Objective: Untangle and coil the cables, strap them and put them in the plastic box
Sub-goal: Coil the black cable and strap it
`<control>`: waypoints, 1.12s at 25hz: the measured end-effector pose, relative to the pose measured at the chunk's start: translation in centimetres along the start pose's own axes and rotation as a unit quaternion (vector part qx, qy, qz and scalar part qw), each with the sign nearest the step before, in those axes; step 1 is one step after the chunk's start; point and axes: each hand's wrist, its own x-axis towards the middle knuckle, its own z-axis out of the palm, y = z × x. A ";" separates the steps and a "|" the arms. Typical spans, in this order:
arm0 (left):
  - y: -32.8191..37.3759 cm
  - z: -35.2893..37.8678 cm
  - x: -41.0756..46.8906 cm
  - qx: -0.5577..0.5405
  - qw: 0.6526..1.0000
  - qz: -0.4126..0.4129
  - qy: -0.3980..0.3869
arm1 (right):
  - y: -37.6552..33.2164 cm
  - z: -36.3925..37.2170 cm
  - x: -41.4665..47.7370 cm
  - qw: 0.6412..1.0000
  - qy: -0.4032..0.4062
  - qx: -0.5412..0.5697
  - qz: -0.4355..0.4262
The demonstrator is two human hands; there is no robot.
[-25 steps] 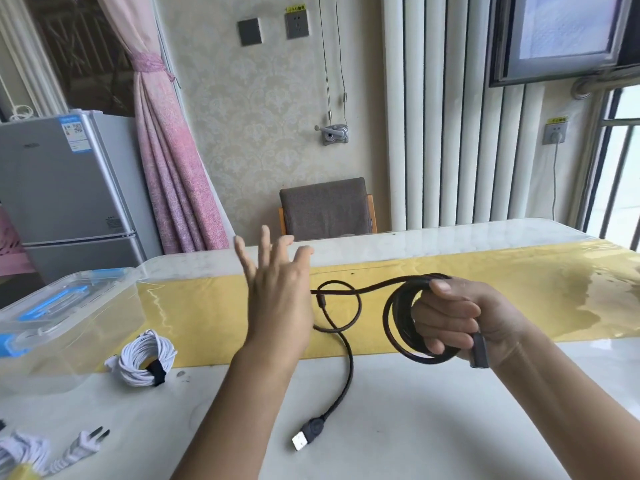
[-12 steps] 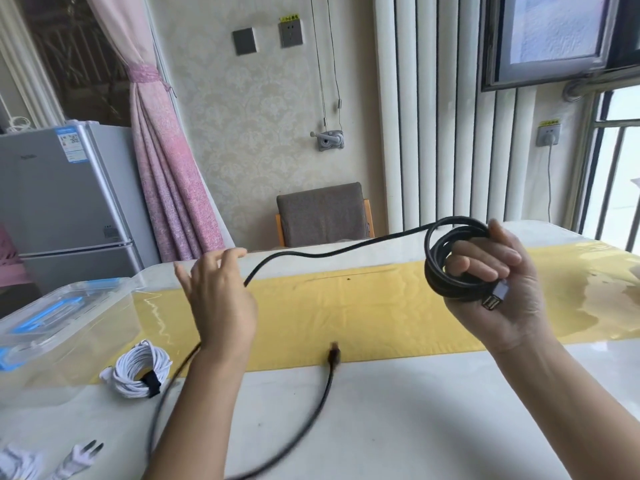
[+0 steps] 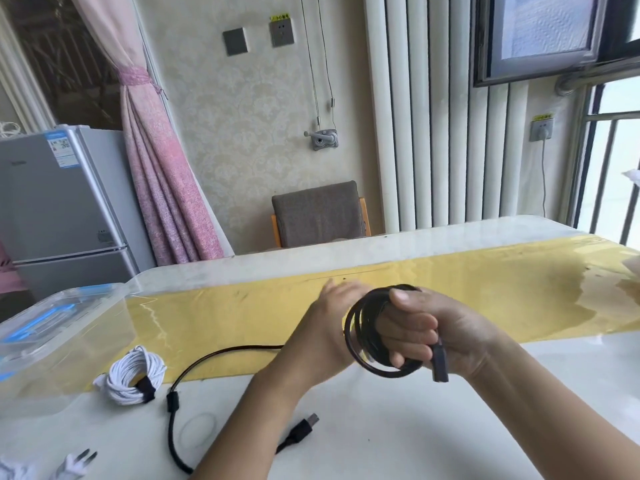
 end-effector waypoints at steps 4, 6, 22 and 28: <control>0.1 -0.3 -0.2 -0.290 0.937 -0.185 -0.056 | -1.2 -0.6 -0.3 0.997 -0.024 0.072 -0.027; 0.7 -0.6 -0.2 -0.311 0.930 -0.195 0.004 | -1.5 -1.1 -0.6 0.992 -0.020 0.111 -0.059; 2.8 2.8 -1.1 0.158 0.986 0.024 -0.044 | -4.1 -2.0 -2.4 0.797 0.498 -0.216 -0.264; 3.9 0.6 -1.3 0.101 0.977 0.149 0.116 | -2.6 -2.2 -2.2 0.650 0.392 -0.651 0.017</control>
